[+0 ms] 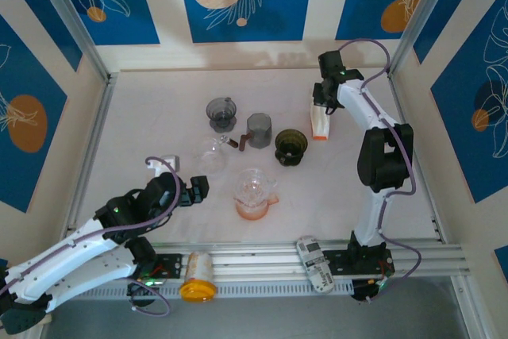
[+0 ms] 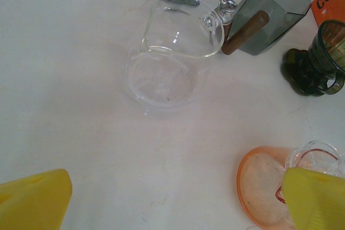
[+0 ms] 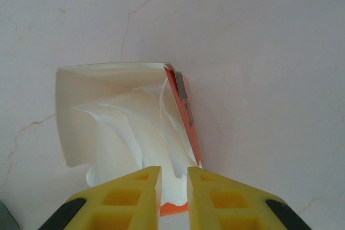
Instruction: Place the coffee filter in the dripper
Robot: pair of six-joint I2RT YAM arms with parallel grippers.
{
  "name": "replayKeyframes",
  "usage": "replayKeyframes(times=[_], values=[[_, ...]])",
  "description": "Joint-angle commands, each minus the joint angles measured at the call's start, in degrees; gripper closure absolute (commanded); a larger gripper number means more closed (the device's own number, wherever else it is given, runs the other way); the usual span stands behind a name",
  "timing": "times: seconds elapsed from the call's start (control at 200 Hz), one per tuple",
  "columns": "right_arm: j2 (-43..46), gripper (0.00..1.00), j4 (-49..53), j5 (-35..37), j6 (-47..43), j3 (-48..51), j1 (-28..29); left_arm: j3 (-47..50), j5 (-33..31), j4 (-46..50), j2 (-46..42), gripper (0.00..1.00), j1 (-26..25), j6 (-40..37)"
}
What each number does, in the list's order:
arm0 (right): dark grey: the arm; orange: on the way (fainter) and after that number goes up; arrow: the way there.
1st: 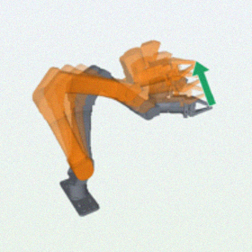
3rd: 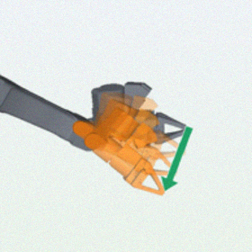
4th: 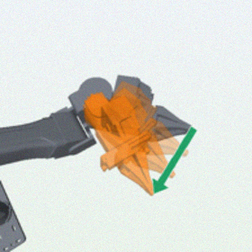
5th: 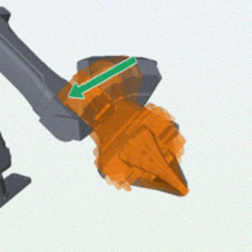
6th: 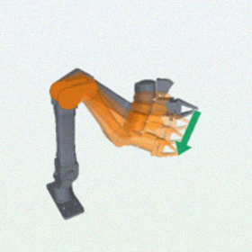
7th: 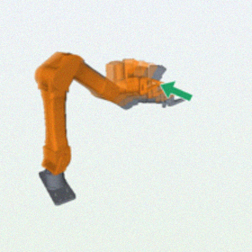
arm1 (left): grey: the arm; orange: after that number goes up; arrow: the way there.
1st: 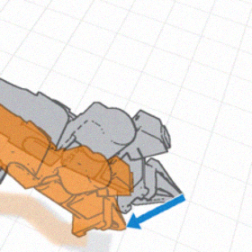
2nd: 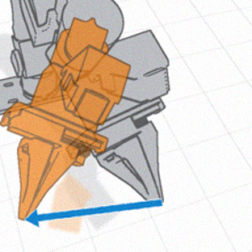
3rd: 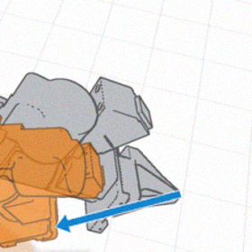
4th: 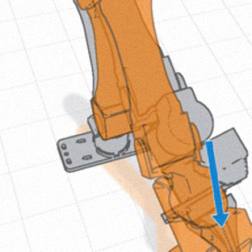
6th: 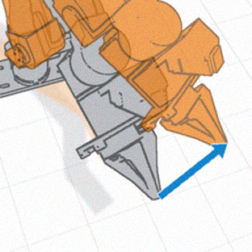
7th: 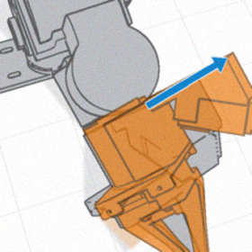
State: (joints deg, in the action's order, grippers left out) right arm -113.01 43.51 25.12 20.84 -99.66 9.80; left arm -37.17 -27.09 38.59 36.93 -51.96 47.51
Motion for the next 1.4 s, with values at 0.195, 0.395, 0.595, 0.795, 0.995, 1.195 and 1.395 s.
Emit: replayKeyframes(times=[0.195,0.395,0.595,0.795,0.995,1.195,1.395], values=[[-1.7,0.79,1.8,1.1,-0.9,-1.3,0.3,-0.4,-0.5,-0.3,0.0,0.0,0.4,-0.2],[-2.3,0.81,1.6,1.3,-1.1,-1.3,0.3,-0.4,-0.7,-0.2,0.0,0.0,0.4,-0.1],[-2.3,0.88,1.5,2.0,-1.2,-1.2,0.3,-0.3,-0.5,-0.2,0.0,0.0,0.5,0.1],[-0.3,0.99,0.5,2.3,-1.7,-0.1,0.4,-0.3,-0.6,-0.4,0.1,0.0,0.5,0.1],[3.0,1.0,0.0,2.6,-2.1,1.7,0.7,-0.4,-0.4,-0.7,0.6,0.0,0.5,0.0],[8.3,1.0,-1.0,3.3,-1.5,5.3,1.3,-0.9,-0.1,-0.7,0.9,0.0,0.6,0.0],[13.9,1.0,-0.3,5.6,-0.6,8.7,1.8,-1.5,0.4,-0.6,1.0,0.0,0.5,0.1]])
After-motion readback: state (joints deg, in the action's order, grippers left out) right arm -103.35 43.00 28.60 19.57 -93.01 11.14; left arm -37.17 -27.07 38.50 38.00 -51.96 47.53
